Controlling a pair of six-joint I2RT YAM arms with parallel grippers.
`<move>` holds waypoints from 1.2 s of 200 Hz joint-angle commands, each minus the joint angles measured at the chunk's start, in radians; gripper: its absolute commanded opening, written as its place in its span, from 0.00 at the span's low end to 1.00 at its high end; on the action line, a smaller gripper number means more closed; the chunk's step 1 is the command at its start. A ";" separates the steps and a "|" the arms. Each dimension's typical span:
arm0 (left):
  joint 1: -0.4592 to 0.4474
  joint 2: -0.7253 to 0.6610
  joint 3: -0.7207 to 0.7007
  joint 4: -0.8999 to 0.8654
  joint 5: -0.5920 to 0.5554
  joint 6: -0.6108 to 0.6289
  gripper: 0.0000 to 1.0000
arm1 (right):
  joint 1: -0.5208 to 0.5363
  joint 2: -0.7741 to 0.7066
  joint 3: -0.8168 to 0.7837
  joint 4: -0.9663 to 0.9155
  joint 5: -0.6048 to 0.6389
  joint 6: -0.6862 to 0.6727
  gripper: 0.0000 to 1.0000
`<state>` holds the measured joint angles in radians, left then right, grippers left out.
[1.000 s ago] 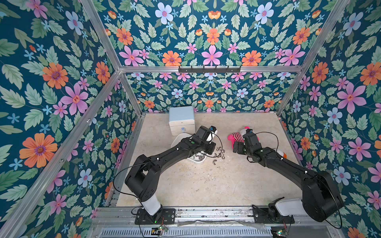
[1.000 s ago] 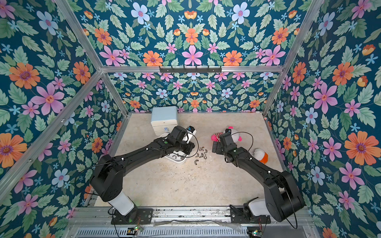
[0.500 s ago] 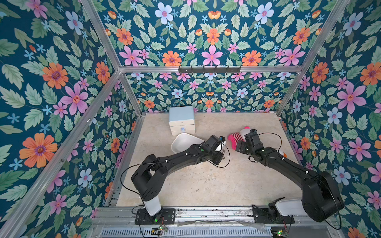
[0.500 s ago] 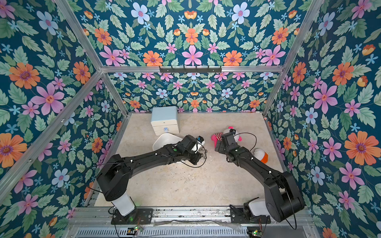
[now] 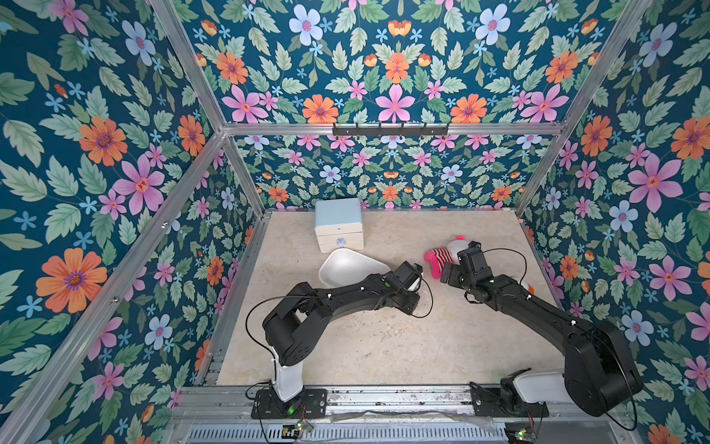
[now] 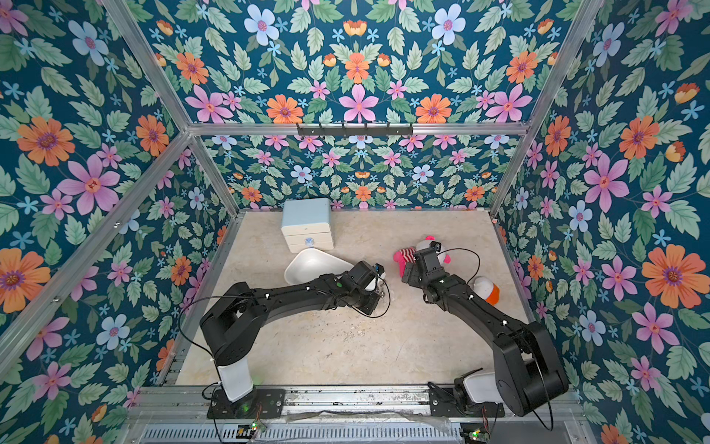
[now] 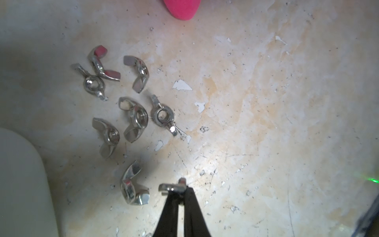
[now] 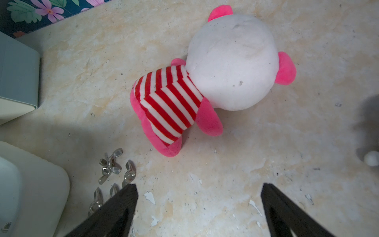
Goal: Take out the wing nut from the storage box
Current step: Place the wing nut at the center of the board.
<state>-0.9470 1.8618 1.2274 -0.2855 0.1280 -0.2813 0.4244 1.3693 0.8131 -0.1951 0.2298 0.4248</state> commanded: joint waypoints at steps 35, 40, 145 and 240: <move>-0.004 0.047 0.050 -0.044 -0.059 -0.007 0.10 | 0.000 -0.006 -0.007 0.000 0.009 0.010 0.99; -0.004 0.052 0.057 -0.049 -0.063 -0.008 0.10 | 0.000 -0.006 -0.006 0.001 0.008 0.009 0.99; -0.004 0.086 0.076 -0.062 -0.071 -0.017 0.12 | 0.000 -0.010 -0.009 0.003 0.006 0.008 0.99; -0.009 0.134 0.125 -0.118 -0.104 -0.025 0.13 | -0.002 -0.014 -0.010 0.005 0.007 0.008 0.99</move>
<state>-0.9558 1.9938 1.3476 -0.3729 0.0414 -0.2966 0.4236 1.3602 0.8047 -0.1982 0.2295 0.4248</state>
